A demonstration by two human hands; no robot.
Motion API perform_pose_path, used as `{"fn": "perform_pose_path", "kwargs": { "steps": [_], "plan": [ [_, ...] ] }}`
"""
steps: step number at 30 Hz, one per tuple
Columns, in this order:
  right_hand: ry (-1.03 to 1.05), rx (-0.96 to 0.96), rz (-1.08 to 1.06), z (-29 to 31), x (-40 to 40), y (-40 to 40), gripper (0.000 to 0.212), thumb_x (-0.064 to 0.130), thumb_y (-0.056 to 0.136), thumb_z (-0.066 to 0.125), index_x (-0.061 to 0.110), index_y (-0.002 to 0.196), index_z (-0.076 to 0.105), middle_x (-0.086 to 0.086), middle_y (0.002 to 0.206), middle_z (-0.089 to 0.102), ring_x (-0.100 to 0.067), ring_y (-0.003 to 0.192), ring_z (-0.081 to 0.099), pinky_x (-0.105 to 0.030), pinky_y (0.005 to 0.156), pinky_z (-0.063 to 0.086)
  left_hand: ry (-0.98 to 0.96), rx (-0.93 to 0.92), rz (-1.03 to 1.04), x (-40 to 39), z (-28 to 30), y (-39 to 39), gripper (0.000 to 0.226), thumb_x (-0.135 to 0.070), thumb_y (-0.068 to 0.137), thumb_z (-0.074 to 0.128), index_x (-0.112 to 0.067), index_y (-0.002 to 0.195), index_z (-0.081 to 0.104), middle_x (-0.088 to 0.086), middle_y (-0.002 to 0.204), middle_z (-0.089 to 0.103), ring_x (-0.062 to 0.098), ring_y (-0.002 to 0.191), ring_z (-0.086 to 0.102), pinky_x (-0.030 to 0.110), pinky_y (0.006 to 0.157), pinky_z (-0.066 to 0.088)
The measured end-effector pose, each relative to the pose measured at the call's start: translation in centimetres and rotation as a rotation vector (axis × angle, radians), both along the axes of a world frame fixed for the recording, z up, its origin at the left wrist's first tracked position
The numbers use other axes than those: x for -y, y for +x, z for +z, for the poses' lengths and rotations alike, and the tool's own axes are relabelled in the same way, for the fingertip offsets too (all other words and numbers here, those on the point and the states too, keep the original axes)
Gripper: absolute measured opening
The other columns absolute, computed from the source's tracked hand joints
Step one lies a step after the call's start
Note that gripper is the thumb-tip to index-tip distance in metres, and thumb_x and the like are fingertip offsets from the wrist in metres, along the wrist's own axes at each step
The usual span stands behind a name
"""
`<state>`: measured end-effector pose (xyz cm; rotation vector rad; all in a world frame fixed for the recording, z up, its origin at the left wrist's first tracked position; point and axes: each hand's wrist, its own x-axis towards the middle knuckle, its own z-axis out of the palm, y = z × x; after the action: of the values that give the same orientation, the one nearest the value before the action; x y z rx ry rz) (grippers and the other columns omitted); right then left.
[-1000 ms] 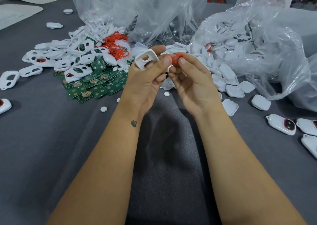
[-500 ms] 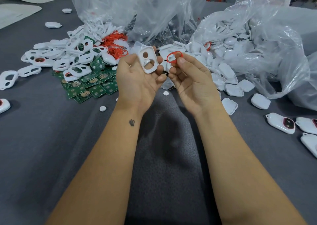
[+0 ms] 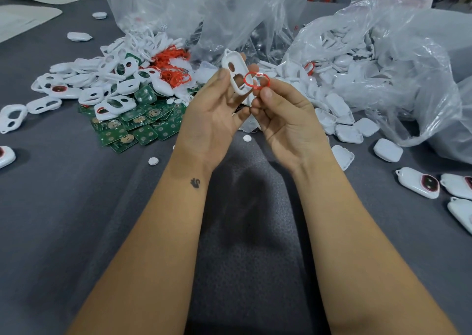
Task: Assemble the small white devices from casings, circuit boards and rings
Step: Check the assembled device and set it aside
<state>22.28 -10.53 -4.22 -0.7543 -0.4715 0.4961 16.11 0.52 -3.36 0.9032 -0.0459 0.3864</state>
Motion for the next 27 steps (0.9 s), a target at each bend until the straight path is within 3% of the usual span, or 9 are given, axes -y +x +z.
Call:
{"fn": "perform_pose_path", "kwargs": {
  "steps": [4,8,12,16,20,22,24,27],
  "plan": [
    [0.006,-0.007,-0.013,0.2,0.1,-0.1,0.019,-0.003,0.079,0.058,0.006,0.078,0.074,-0.004,0.073,0.07,-0.01,0.064,0.063,-0.02,0.066,0.055,-0.039,0.017,-0.033,-0.3,-0.2,0.1,0.035,-0.021,0.102,0.039,-0.006,0.131,0.052,0.01,0.126,0.058,0.027,0.115,0.042,0.033,0.087,0.039],
    [-0.006,-0.021,-0.06,0.3,0.2,-0.1,0.016,-0.008,0.086,0.054,0.002,0.085,0.067,-0.003,0.076,0.07,-0.011,0.066,0.063,-0.021,0.068,0.054,-0.046,0.03,-0.055,-0.3,-0.2,0.1,0.035,-0.023,0.101,0.037,-0.009,0.128,0.055,0.009,0.124,0.064,0.022,0.109,0.056,0.035,0.089,0.04],
    [-0.014,0.032,-0.16,0.3,0.0,-0.2,0.015,-0.013,0.086,0.055,-0.001,0.085,0.064,-0.004,0.082,0.072,-0.012,0.075,0.067,-0.022,0.07,0.054,-0.053,-0.015,-0.04,-0.3,-0.2,0.1,0.035,-0.023,0.1,0.036,-0.01,0.123,0.058,0.009,0.12,0.065,0.02,0.101,0.058,0.031,0.083,0.044],
    [-0.25,0.211,-0.415,0.2,-0.4,-0.3,0.02,-0.015,0.08,0.064,0.004,0.078,0.067,-0.009,0.095,0.069,-0.015,0.088,0.067,-0.027,0.082,0.055,-0.044,-0.096,0.019,-0.1,-0.5,0.5,0.034,-0.02,0.1,0.035,-0.009,0.116,0.062,0.008,0.113,0.069,0.019,0.099,0.06,0.03,0.082,0.046],
    [-0.428,0.322,-0.56,-0.1,-0.7,-0.5,0.027,-0.009,0.078,0.07,0.017,0.071,0.067,0.004,0.093,0.07,-0.006,0.08,0.065,-0.024,0.073,0.051,-0.012,-0.123,0.05,-0.3,-0.9,0.7,0.029,-0.023,0.101,0.04,-0.013,0.106,0.067,0.004,0.108,0.073,0.015,0.096,0.065,0.031,0.087,0.048],
    [-0.423,0.299,-0.581,-0.1,-0.6,-0.4,0.025,-0.007,0.079,0.07,0.017,0.071,0.067,0.002,0.093,0.07,-0.003,0.078,0.065,-0.02,0.072,0.051,0.017,-0.178,0.119,-0.4,-1.0,0.9,0.018,-0.025,0.098,0.052,-0.016,0.098,0.067,-0.002,0.094,0.073,0.01,0.081,0.065,0.024,0.075,0.051],
    [-0.397,0.245,-0.571,-0.1,-0.5,-0.3,0.022,-0.006,0.079,0.072,0.015,0.073,0.067,-0.002,0.09,0.07,-0.006,0.078,0.064,-0.019,0.074,0.05,0.051,-0.268,0.237,-0.5,-1.2,1.1,0.008,-0.022,0.093,0.063,-0.017,0.087,0.065,-0.007,0.073,0.065,0.005,0.061,0.056,0.016,0.054,0.044],
    [-0.335,0.177,-0.486,0.0,-0.4,-0.3,0.02,-0.005,0.079,0.072,0.013,0.082,0.065,-0.007,0.087,0.071,-0.012,0.077,0.062,-0.022,0.072,0.051,0.104,-0.344,0.341,-0.6,-1.4,1.4,0.012,-0.015,0.09,0.068,-0.018,0.08,0.063,-0.01,0.062,0.056,0.002,0.049,0.046,0.013,0.042,0.034]
  ]
}}
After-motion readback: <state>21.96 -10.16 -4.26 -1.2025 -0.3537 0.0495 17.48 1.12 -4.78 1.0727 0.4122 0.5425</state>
